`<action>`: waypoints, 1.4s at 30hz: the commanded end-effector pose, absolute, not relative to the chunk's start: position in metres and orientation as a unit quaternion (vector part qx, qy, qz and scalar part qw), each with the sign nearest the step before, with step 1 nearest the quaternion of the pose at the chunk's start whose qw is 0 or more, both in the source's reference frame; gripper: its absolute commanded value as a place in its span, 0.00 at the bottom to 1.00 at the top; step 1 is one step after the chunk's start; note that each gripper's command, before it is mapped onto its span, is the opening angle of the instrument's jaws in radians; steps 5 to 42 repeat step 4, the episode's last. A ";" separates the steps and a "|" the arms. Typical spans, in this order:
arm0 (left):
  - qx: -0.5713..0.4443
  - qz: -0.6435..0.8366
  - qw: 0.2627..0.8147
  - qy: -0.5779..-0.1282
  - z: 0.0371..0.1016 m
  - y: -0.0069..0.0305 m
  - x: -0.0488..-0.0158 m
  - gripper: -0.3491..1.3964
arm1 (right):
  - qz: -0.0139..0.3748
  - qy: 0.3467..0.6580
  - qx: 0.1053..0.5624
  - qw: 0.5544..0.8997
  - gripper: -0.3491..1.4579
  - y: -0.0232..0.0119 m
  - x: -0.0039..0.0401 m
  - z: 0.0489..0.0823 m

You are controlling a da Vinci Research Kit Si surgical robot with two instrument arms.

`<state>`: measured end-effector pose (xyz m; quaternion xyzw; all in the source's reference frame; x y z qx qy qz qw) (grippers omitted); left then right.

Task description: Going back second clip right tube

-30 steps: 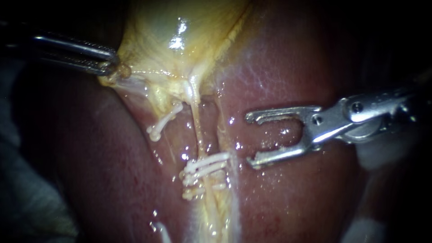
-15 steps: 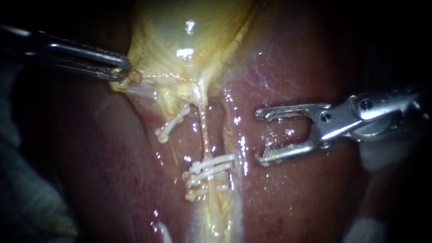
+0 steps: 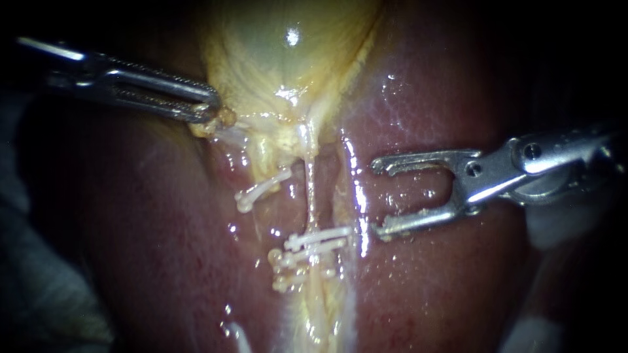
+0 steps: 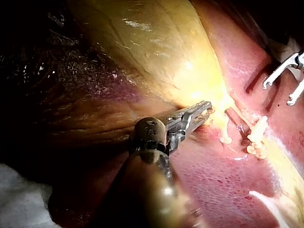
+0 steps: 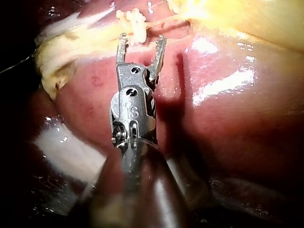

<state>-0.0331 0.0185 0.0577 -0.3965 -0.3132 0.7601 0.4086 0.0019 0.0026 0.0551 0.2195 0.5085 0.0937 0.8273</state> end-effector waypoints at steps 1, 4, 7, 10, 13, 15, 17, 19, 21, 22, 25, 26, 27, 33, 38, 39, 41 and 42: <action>-0.397 0.760 0.408 -0.314 0.0577 0.0185 -0.0331 0.00 | 0.094 0.509 0.220 0.827 0.47 0.0026 0.0019 0.0551; -0.397 0.760 0.408 -0.314 0.0577 0.0185 -0.0331 0.00 | 0.094 0.509 0.220 0.827 0.47 0.0026 0.0019 0.0551; -0.397 0.760 0.408 -0.314 0.0577 0.0185 -0.0331 0.00 | 0.094 0.509 0.220 0.827 0.47 0.0026 0.0019 0.0551; -0.397 0.760 0.408 -0.314 0.0577 0.0185 -0.0331 0.00 | 0.094 0.509 0.220 0.827 0.47 0.0026 0.0019 0.0551; -0.397 0.760 0.408 -0.314 0.0577 0.0185 -0.0331 0.00 | 0.094 0.509 0.220 0.827 0.47 0.0026 0.0019 0.0551; -0.397 0.760 0.408 -0.314 0.0577 0.0185 -0.0331 0.00 | 0.094 0.509 0.220 0.827 0.47 0.0026 0.0019 0.0551; -0.397 0.760 0.408 -0.314 0.0577 0.0185 -0.0331 0.00 | 0.094 0.509 0.220 0.827 0.47 0.0026 0.0019 0.0551; -0.397 0.760 0.408 -0.314 0.0577 0.0185 -0.0331 0.00 | 0.094 0.509 0.220 0.827 0.47 0.0026 0.0019 0.0551; -0.397 0.760 0.408 -0.314 0.0577 0.0185 -0.0331 0.00 | 0.094 0.509 0.220 0.827 0.47 0.0026 0.0019 0.0551; -0.397 0.760 0.408 -0.314 0.0577 0.0185 -0.0331 0.00 | 0.094 0.509 0.220 0.827 0.47 0.0026 0.0019 0.0551; -0.397 0.760 0.408 -0.314 0.0577 0.0185 -0.0331 0.00 | 0.094 0.509 0.220 0.827 0.47 0.0026 0.0019 0.0551; -0.397 0.760 0.408 -0.314 0.0577 0.0185 -0.0331 0.00 | 0.094 0.509 0.220 0.827 0.47 0.0026 0.0019 0.0551; -0.397 0.760 0.408 -0.314 0.0577 0.0185 -0.0331 0.00 | 0.094 0.509 0.220 0.827 0.47 0.0026 0.0019 0.0551; -0.397 0.760 0.408 -0.314 0.0577 0.0185 -0.0331 0.00 | 0.094 0.509 0.220 0.827 0.47 0.0026 0.0019 0.0551; -0.397 0.760 0.408 -0.314 0.0577 0.0185 -0.0331 0.00 | 0.094 0.509 0.220 0.827 0.47 0.0026 0.0019 0.0551; -0.397 0.760 0.408 -0.314 0.0577 0.0185 -0.0331 0.00 | 0.094 0.509 0.220 0.827 0.47 0.0026 0.0019 0.0551; -0.397 0.760 0.408 -0.314 0.0577 0.0185 -0.0331 0.00 | 0.094 0.509 0.220 0.827 0.47 0.0026 0.0019 0.0551; -0.397 0.760 0.408 -0.314 0.0577 0.0185 -0.0331 0.00 | 0.094 0.509 0.220 0.827 0.47 0.0026 0.0019 0.0551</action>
